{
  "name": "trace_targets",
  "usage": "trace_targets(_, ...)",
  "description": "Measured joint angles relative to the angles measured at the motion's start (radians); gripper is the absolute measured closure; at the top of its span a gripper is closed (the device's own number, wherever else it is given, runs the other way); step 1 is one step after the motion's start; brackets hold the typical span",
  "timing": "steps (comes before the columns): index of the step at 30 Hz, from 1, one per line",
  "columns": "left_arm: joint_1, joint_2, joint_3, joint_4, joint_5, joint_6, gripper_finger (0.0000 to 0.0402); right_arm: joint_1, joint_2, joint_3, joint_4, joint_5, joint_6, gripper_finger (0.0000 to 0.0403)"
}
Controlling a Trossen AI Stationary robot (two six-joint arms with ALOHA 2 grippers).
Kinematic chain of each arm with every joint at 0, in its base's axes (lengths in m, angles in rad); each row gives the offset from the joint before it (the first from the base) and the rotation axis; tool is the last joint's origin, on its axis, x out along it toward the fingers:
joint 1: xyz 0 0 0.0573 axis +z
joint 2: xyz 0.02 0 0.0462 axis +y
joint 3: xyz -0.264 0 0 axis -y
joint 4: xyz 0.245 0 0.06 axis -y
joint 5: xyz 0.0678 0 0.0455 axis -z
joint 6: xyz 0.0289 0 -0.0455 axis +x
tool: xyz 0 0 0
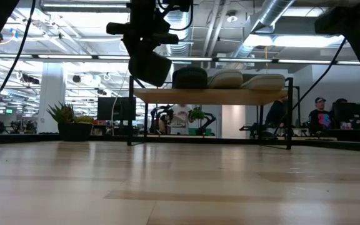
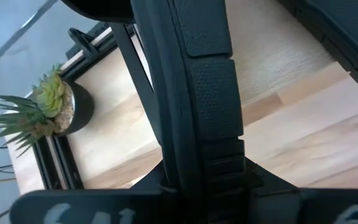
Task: Pick and place slides into the shelf
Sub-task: Put the black slide on the shelf
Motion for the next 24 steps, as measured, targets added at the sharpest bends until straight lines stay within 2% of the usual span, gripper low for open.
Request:
trace_targets(11,0.011,0.000,-0.006,-0.002,0.018,0.042,0.0356,-0.009,0.000,0.000,0.004,0.000,0.000,0.0081)
trace_targets(17,0.032,0.003,-0.009,-0.002,0.054,0.032,0.0310,-0.009,0.000,0.000,0.004,-0.001,0.000,0.0081)
trace_targets(24,0.045,0.003,-0.008,-0.002,0.077,0.031,0.0324,-0.009,0.000,0.000,0.005,0.000,0.000,0.0081)
